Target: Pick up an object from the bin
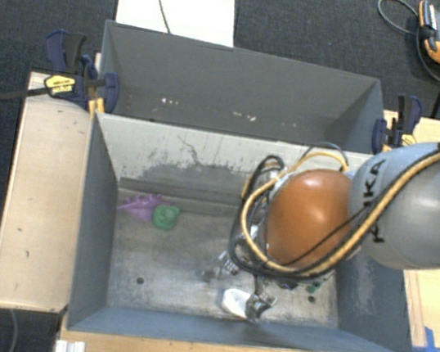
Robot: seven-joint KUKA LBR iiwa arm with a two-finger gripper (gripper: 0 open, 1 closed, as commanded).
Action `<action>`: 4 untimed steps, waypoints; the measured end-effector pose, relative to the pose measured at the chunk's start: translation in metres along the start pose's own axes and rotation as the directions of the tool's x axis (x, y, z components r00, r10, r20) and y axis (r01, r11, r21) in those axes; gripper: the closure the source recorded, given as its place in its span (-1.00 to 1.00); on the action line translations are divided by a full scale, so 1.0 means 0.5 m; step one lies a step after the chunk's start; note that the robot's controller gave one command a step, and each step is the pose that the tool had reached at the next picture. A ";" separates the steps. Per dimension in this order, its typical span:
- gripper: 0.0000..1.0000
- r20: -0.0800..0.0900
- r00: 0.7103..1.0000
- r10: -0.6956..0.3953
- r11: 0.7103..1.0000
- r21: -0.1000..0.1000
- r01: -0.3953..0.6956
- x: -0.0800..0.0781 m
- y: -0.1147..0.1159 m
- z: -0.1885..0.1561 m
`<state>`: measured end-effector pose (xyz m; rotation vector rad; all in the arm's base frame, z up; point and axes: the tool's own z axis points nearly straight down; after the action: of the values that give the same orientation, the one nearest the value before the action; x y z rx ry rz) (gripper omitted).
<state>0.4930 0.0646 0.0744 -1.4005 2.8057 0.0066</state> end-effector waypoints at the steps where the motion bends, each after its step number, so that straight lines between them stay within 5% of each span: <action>1: -1.00 -0.003 0.998 -0.070 0.998 0.004 0.070 0.010 -0.014 0.005; 2: 1.00 -0.006 0.834 -0.551 0.835 -0.002 0.551 -0.073 -0.026 0.005; 3: 1.00 -0.006 0.836 -0.549 0.836 -0.003 0.549 -0.073 -0.026 0.005; 4: 1.00 -0.005 0.802 -0.597 0.802 -0.010 0.597 -0.083 -0.012 -0.064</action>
Offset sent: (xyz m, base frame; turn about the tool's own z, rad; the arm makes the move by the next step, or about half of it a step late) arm 0.0314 0.0208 -0.0044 -0.5887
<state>0.5227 0.0940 0.1067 -2.2185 2.2297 0.0084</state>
